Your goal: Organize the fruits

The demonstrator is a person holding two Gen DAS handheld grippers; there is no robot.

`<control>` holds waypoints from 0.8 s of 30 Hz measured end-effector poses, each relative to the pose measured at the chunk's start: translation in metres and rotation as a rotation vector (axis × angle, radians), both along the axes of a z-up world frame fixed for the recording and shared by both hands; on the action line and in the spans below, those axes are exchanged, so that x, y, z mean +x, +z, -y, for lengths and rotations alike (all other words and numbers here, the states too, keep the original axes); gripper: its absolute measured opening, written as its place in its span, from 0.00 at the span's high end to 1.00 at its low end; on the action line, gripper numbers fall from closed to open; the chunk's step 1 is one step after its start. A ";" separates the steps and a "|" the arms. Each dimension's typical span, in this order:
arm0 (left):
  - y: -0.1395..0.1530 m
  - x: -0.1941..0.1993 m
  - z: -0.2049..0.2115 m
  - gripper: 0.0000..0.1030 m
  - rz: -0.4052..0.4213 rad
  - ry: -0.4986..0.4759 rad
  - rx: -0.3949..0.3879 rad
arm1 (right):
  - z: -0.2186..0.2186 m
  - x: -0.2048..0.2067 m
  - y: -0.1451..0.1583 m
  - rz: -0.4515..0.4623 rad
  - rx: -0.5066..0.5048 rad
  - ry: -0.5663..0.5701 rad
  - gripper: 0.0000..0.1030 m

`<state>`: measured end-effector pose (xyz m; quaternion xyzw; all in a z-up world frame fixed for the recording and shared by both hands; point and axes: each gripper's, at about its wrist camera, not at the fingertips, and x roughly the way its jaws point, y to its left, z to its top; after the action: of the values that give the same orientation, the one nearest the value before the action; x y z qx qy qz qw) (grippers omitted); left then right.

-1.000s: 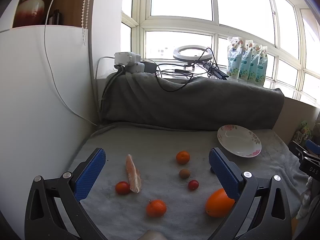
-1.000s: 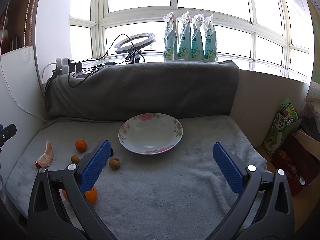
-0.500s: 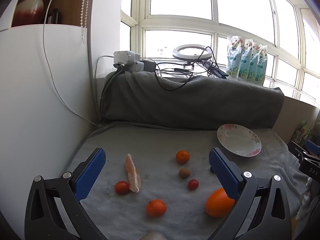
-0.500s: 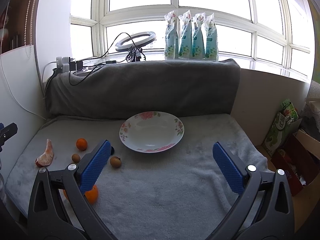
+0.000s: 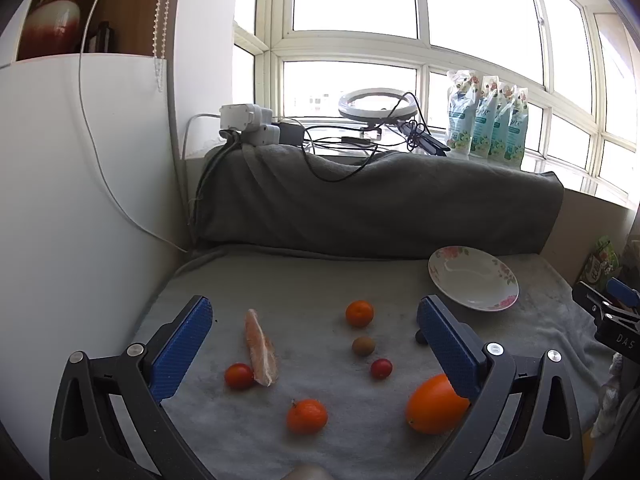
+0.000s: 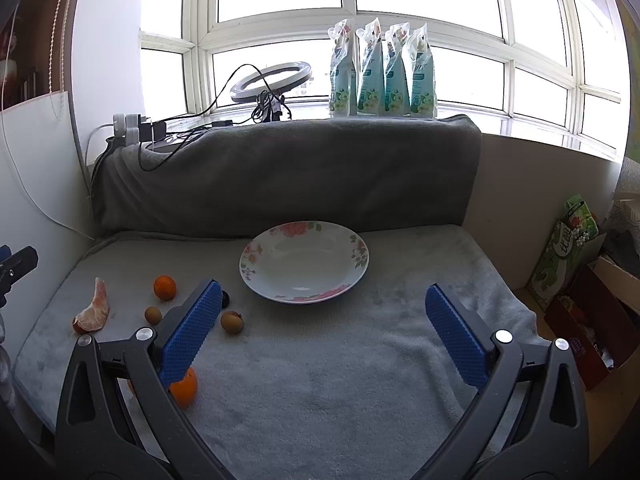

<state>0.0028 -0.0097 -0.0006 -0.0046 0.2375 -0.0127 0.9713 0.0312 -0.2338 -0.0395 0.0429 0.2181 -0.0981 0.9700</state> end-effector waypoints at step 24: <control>-0.004 0.000 0.001 0.01 -0.006 -0.016 0.001 | -0.001 0.002 -0.003 -0.010 0.007 0.016 0.00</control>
<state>0.0026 -0.0105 -0.0043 -0.0020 0.2403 -0.0205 0.9705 0.0333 -0.2328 -0.0429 0.0439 0.2238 -0.0900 0.9695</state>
